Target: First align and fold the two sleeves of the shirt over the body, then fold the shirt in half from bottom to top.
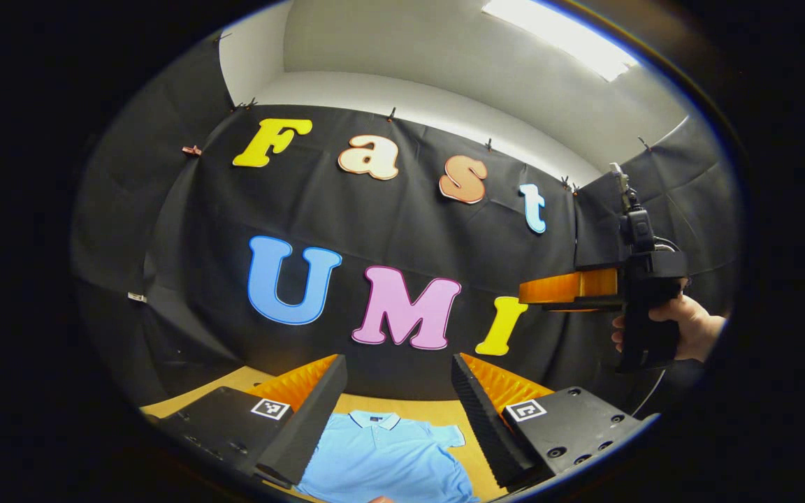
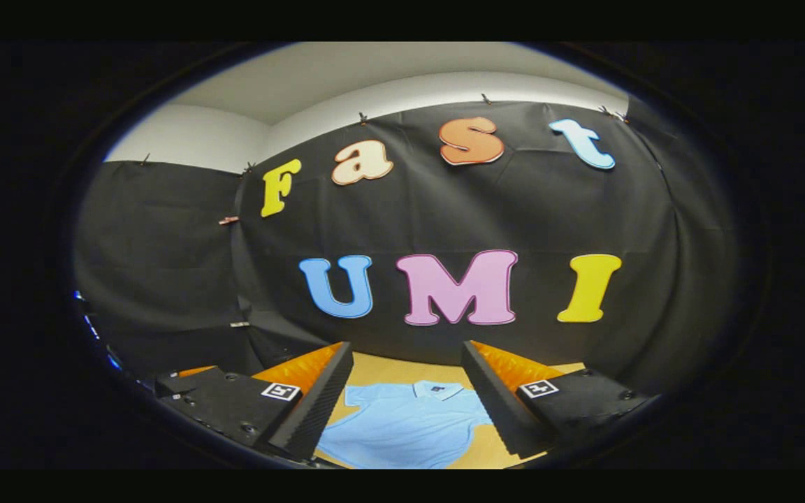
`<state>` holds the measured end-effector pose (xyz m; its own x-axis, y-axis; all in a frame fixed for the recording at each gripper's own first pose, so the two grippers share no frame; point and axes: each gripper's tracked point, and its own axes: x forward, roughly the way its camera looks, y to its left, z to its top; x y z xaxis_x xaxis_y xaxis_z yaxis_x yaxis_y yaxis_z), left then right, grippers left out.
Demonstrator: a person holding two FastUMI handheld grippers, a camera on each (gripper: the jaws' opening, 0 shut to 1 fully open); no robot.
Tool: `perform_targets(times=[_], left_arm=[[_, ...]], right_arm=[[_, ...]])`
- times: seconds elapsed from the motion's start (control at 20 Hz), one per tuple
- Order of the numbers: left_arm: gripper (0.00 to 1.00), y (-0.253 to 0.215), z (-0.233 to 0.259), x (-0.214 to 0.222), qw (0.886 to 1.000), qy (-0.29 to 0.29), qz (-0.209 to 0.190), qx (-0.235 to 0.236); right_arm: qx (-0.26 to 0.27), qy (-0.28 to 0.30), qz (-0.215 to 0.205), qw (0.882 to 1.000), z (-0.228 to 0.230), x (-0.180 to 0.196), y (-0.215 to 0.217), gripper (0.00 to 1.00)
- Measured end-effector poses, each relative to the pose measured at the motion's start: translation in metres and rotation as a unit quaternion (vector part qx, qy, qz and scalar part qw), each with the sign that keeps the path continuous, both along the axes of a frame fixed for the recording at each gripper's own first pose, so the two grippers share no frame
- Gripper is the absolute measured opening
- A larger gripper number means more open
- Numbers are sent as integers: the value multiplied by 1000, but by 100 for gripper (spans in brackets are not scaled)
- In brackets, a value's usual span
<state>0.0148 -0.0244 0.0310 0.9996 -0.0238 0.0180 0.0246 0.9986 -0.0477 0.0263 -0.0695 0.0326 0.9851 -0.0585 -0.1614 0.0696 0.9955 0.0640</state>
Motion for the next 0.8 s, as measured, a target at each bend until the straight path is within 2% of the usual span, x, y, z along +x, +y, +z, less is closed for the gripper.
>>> perform_targets(times=[0.15,0.35,0.4,0.55,0.6,0.65,0.8], left_arm=[[96,-5,0,0,1000,-1,-12,3],[96,-3,-1,0,999,-2,-27,20],[96,0,-3,1,999,4,-27,22],[96,15,-6,0,999,10,-24,22],[96,21,-8,4,999,14,-22,20],[96,26,-15,9,999,19,-19,18],[96,43,-31,35,999,36,-4,10]], right_arm=[[6,-9,-8,1000,1,6,-4,97],[-33,2,-37,999,-17,15,-26,97],[-49,14,-55,997,-28,15,-36,89],[-81,30,-67,994,-53,22,-48,82],[-84,37,-63,994,-62,21,-47,92],[-85,43,-59,994,-72,27,-49,94],[-92,61,-54,992,-100,49,-68,91]])
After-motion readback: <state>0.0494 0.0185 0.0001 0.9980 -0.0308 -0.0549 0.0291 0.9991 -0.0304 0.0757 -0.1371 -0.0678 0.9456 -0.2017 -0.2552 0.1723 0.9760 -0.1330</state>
